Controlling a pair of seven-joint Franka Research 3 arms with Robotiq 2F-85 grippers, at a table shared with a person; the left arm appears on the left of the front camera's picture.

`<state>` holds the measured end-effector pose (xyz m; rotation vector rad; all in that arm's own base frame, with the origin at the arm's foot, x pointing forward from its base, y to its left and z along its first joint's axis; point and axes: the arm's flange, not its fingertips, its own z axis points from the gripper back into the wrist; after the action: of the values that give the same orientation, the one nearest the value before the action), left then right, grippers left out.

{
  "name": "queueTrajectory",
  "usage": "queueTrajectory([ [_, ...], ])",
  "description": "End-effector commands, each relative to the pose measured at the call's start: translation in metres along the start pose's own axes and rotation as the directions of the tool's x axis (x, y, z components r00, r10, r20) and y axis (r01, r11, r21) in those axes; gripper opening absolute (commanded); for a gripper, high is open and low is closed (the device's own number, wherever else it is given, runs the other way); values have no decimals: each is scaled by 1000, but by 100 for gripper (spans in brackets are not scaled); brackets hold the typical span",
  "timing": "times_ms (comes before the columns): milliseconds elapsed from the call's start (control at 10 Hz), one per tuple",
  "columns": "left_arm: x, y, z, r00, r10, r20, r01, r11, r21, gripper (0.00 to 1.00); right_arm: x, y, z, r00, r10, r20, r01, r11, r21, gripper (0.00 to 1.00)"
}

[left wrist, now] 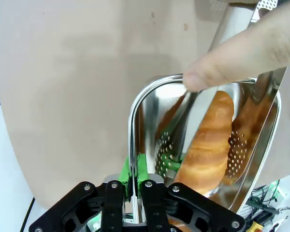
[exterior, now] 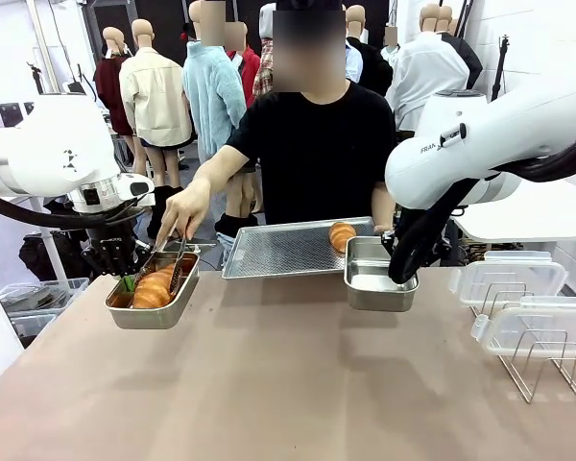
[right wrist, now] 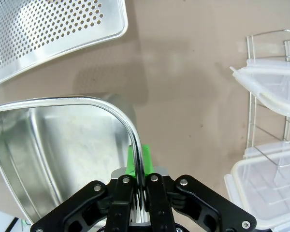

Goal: Place the bread in airtight containers.
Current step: Once an object is inside an Airtight Container , place the container in the center of the table.

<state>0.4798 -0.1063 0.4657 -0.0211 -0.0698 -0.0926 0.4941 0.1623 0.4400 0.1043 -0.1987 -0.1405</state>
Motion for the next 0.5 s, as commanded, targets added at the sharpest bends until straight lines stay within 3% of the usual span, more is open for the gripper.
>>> queueTrajectory([
  [0,2,2,5,1000,-9,16,8,1000,14,0,0,1,3,1000,6,15,-6,1000,19,0],
  [400,2,2,5,1000,-9,16,8,1000,14,0,0,1,3,1000,6,15,-6,1000,19,0],
])
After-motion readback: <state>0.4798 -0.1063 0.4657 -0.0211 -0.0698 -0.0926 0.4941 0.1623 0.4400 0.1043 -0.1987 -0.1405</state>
